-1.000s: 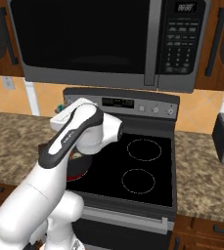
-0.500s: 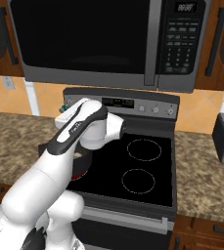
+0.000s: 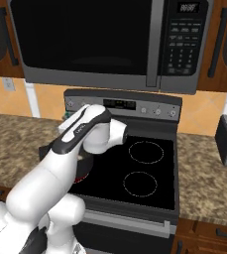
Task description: Put the carrot and mushroom in the pot. Retrieve the spatula and lightly stir the vegetables in the pot.
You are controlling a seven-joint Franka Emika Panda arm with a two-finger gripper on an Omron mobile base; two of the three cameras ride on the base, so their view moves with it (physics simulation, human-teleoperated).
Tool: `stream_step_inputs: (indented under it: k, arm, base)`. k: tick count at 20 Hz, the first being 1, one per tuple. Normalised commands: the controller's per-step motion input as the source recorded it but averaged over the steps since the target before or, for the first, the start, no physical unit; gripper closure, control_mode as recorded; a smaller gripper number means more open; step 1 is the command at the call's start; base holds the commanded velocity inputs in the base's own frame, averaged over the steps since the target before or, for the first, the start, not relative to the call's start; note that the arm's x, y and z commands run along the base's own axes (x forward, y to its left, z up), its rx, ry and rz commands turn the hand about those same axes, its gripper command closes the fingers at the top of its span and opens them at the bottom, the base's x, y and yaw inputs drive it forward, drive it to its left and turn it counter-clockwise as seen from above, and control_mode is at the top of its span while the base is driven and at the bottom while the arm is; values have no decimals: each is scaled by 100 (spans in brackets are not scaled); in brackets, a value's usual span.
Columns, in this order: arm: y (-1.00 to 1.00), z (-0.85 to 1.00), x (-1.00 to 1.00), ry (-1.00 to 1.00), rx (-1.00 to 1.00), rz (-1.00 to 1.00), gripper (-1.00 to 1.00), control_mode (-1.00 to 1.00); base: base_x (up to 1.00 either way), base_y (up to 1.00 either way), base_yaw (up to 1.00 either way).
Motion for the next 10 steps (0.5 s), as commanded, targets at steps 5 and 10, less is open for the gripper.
stream_step_inputs:
  k: [5,10]
  arm:
    - [0,-24,4,0,-7,0,100,-100]
    - [7,-31,26,0,-1,0,100,-100]
  base:
    - [0,0,0]
    - [0,0,0]
